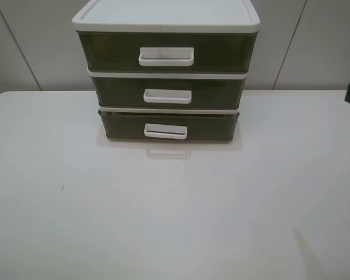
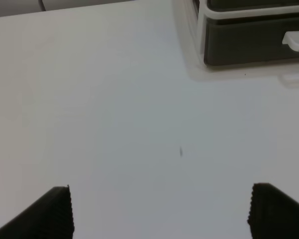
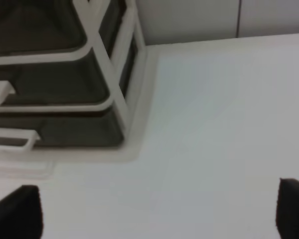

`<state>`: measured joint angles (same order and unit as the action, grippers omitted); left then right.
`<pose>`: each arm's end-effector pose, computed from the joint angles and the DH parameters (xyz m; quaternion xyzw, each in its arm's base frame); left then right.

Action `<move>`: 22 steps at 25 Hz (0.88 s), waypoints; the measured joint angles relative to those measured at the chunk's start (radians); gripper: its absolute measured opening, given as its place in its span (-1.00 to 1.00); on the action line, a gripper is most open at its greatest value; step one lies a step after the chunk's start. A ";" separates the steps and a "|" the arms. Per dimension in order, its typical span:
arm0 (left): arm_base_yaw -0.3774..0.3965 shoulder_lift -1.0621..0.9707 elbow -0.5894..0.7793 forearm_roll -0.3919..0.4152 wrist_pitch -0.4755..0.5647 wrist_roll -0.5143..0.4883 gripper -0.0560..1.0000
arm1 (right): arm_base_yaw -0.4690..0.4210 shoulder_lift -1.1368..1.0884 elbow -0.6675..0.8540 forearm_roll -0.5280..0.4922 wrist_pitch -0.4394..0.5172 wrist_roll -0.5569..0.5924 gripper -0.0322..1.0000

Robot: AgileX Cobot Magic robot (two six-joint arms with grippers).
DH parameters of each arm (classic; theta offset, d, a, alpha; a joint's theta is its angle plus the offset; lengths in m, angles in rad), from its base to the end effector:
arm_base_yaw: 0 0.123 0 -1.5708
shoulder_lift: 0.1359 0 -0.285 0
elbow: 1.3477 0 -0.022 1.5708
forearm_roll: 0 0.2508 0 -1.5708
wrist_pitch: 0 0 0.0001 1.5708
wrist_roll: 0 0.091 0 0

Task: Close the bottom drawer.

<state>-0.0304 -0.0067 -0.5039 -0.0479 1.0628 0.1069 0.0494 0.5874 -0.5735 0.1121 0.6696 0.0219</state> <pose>-0.0066 -0.0036 0.2782 0.0594 0.8487 -0.0038 0.5255 0.1096 0.0118 0.3011 0.0104 0.8825 0.0679 0.4653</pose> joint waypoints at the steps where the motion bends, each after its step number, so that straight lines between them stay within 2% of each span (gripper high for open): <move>1: 0.000 0.000 0.000 0.000 0.000 0.000 0.47 | -0.006 -0.051 -0.016 -0.020 0.067 0.001 0.65; 3: 0.000 0.000 0.000 0.000 0.000 0.000 0.47 | -0.008 -0.153 -0.050 -0.045 0.186 0.001 0.65; 7: 0.000 0.000 0.000 0.000 0.000 0.000 0.47 | -0.008 -0.327 -0.075 -0.083 0.294 0.002 0.65; 16: 0.000 0.000 0.000 0.000 0.000 0.000 0.47 | -0.008 -0.553 -0.064 -0.090 0.332 0.002 0.65; 22: 0.000 0.000 0.000 0.000 0.000 0.000 0.47 | -0.008 -0.588 0.046 -0.090 0.370 0.002 0.65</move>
<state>-0.0304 -0.0067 -0.5039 -0.0479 1.0628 0.1069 0.0411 -0.0008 -0.5276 0.0222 1.0400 0.0237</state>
